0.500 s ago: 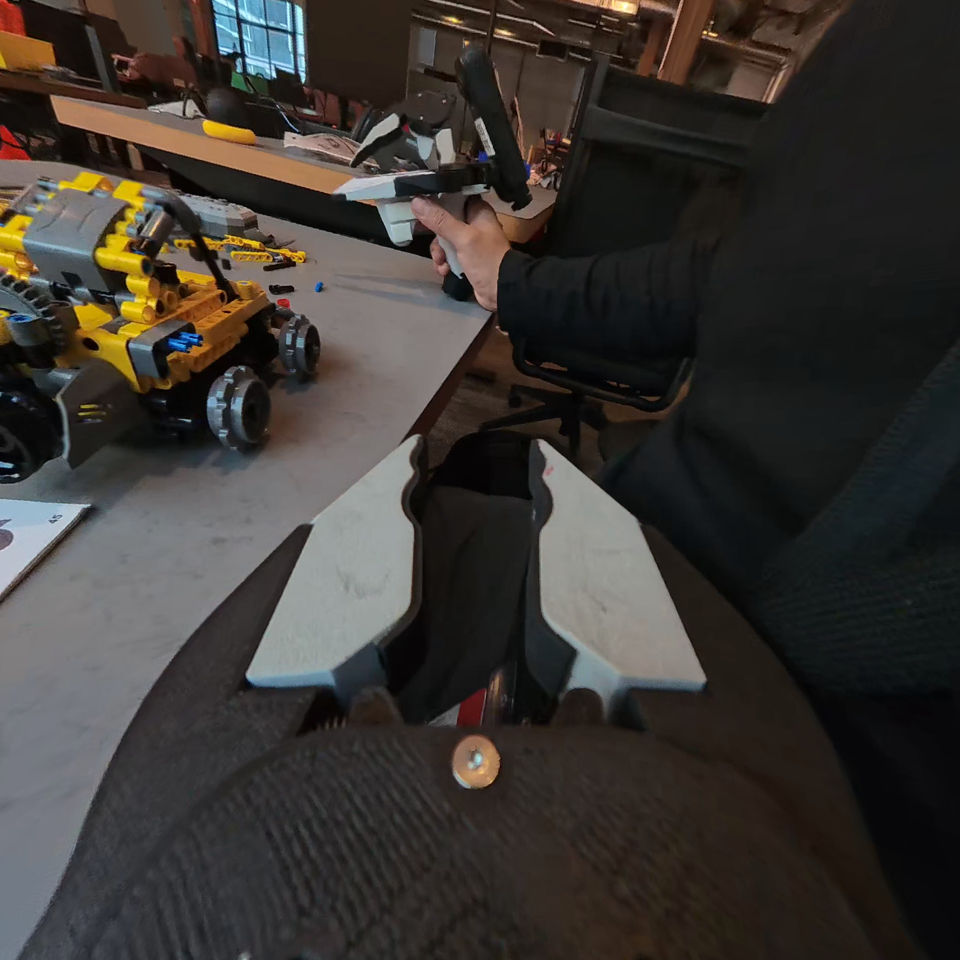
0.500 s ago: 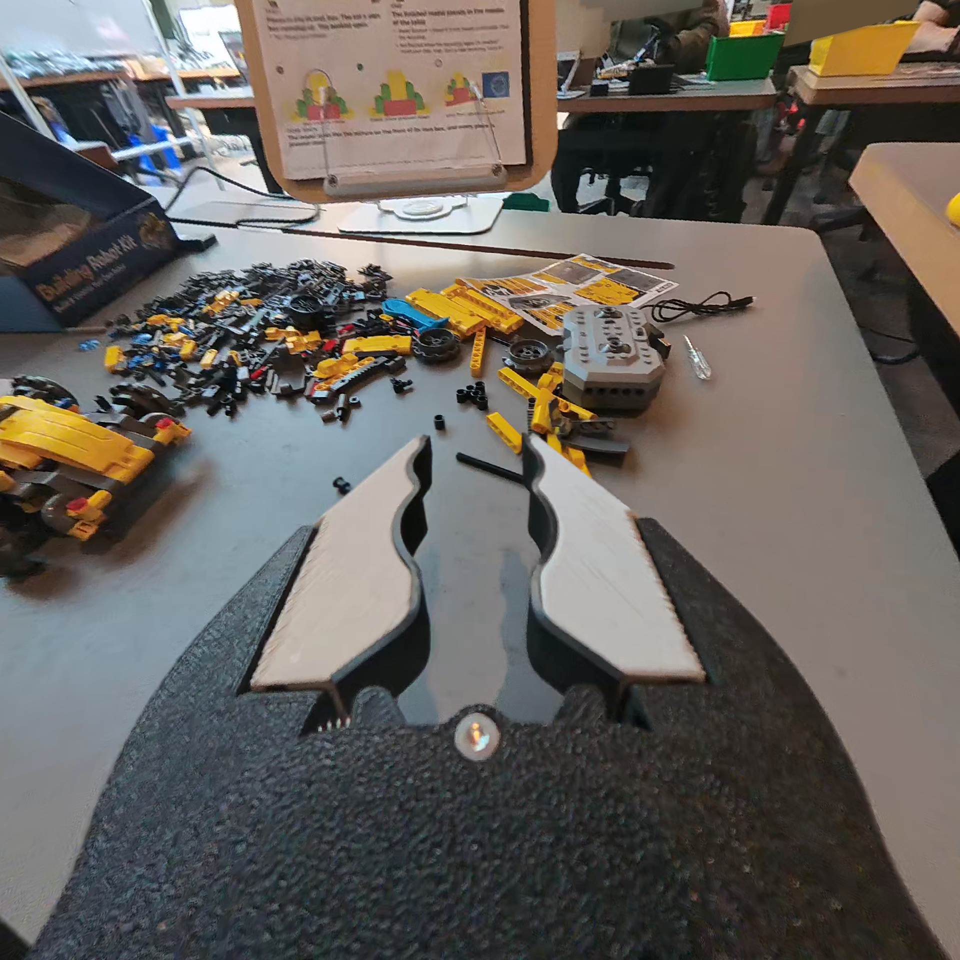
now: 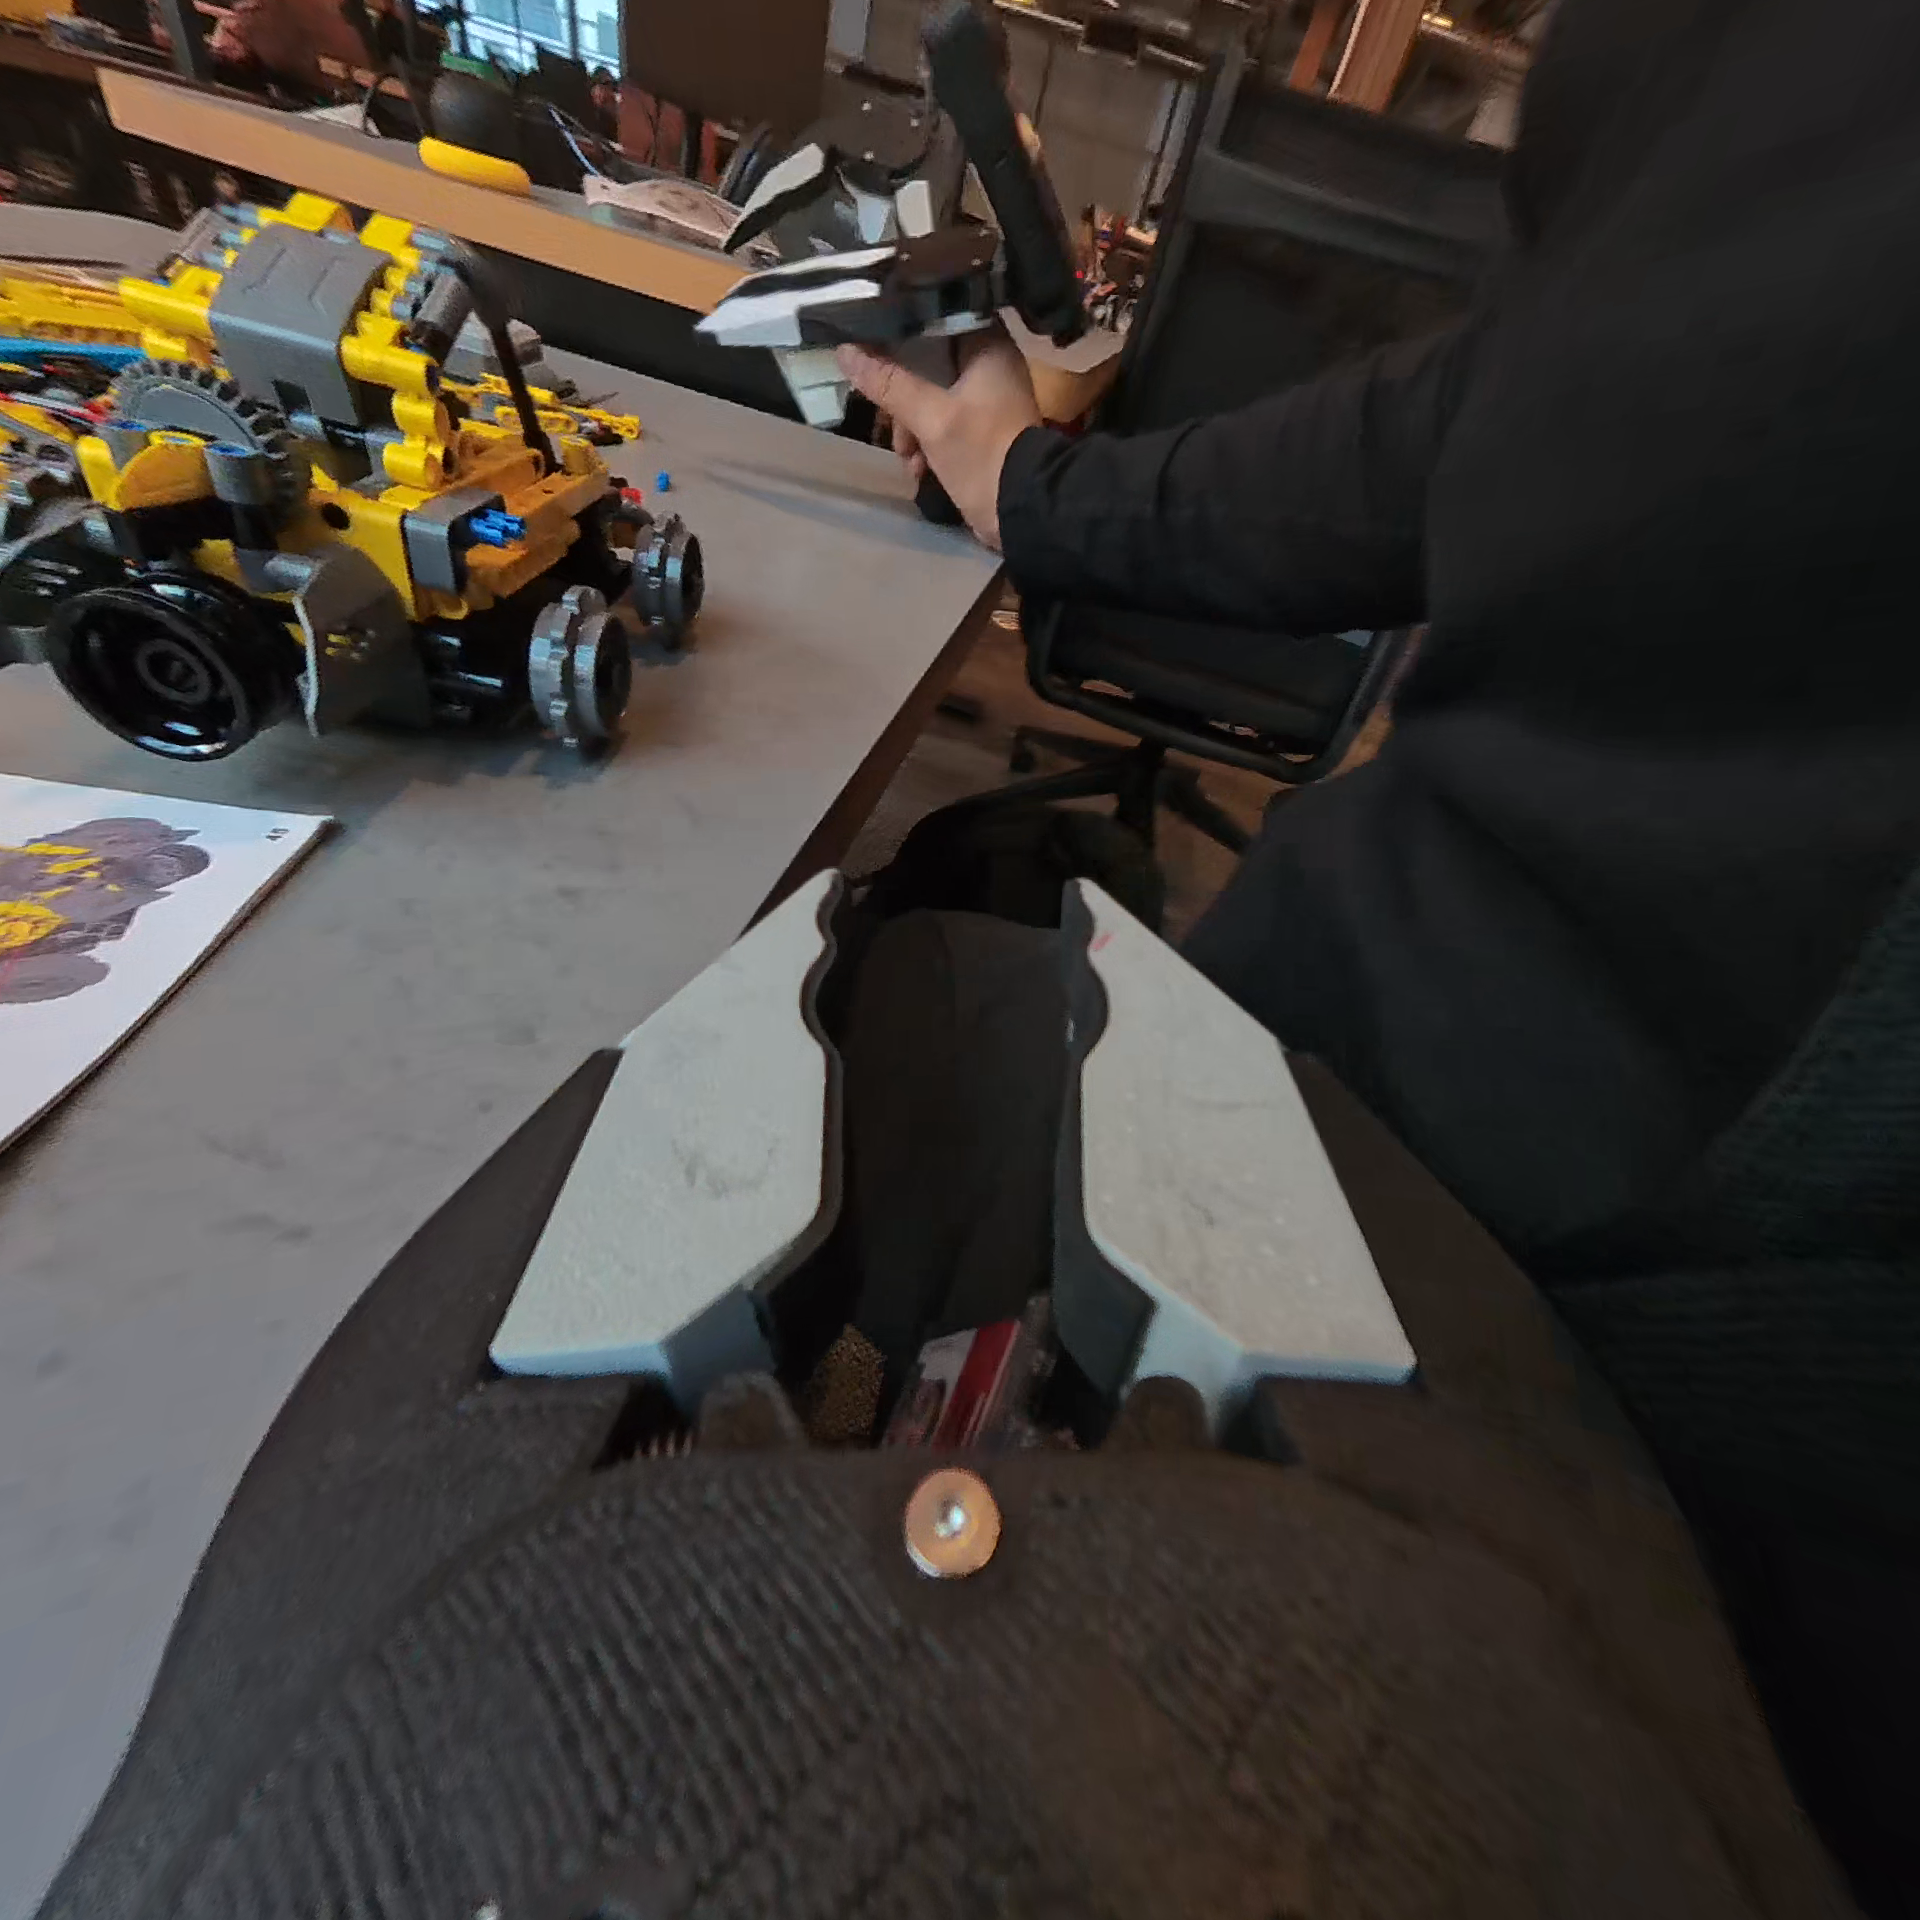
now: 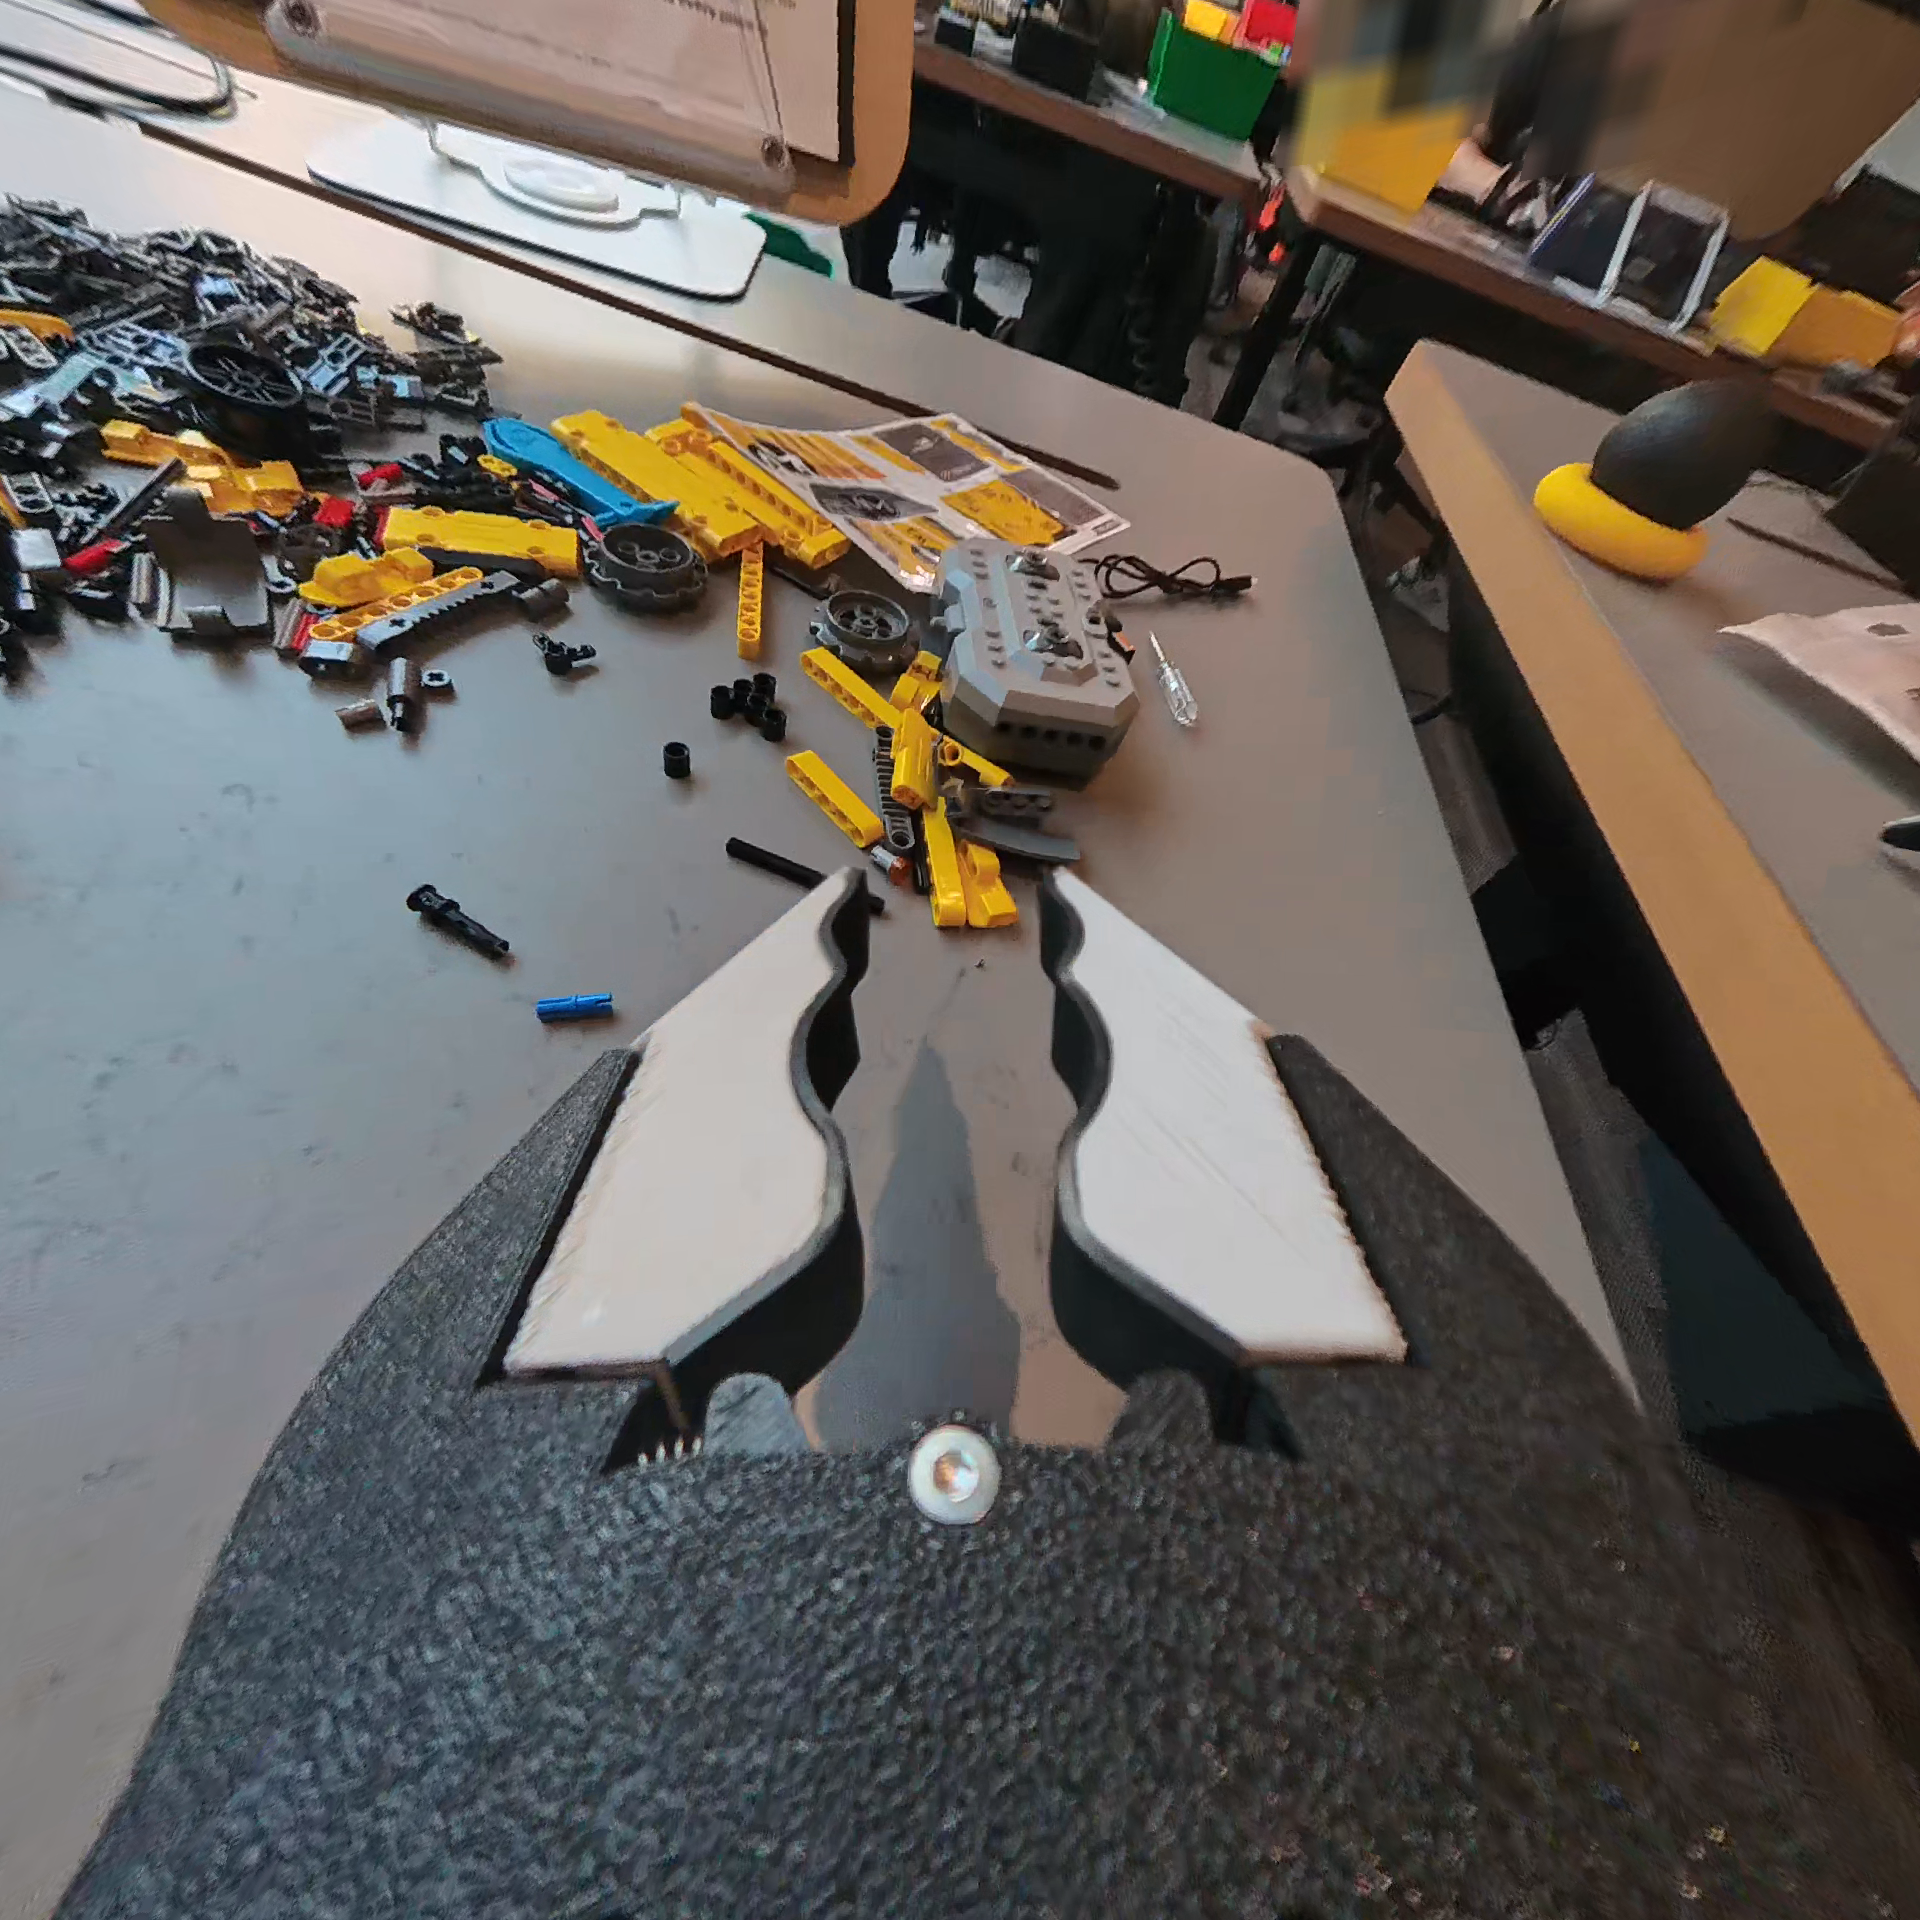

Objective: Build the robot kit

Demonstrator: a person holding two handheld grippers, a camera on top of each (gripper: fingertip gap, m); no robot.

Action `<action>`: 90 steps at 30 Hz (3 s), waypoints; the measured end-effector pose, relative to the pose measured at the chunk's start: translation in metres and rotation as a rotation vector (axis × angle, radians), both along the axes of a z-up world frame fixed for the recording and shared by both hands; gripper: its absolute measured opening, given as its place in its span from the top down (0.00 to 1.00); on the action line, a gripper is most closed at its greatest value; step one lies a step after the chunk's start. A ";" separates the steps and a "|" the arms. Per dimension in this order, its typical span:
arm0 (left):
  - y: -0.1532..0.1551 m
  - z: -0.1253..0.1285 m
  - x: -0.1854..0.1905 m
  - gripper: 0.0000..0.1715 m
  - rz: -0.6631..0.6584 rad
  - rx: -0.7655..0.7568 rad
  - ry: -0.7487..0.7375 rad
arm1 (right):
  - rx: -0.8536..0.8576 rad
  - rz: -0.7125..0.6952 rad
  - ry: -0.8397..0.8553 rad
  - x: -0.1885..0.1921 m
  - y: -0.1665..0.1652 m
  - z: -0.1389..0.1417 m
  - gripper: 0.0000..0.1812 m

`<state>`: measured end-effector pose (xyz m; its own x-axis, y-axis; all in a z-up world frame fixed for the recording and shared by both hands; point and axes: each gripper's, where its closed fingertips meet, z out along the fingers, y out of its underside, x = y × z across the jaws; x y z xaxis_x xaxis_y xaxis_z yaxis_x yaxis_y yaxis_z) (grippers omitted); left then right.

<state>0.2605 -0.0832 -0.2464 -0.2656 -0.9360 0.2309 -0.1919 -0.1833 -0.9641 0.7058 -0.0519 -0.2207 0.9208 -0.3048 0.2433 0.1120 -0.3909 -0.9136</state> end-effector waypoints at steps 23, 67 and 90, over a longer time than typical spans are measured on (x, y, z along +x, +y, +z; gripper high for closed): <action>-0.041 0.003 0.039 0.76 0.125 0.013 0.134 | 0.136 0.169 0.027 -0.025 -0.003 0.019 0.81; 0.169 0.081 0.089 0.87 0.409 0.159 0.134 | 0.161 0.205 0.033 -0.030 -0.005 0.023 0.82; 0.291 0.023 0.204 0.87 0.466 0.241 0.304 | 0.075 0.148 -0.024 -0.024 0.002 0.012 0.84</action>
<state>0.4642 0.2078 -0.2235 0.2293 -0.9734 -0.0006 -0.4169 -0.0976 -0.9037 0.6822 -0.0502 -0.2087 0.9512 -0.1847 0.2470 0.1850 -0.2992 -0.9361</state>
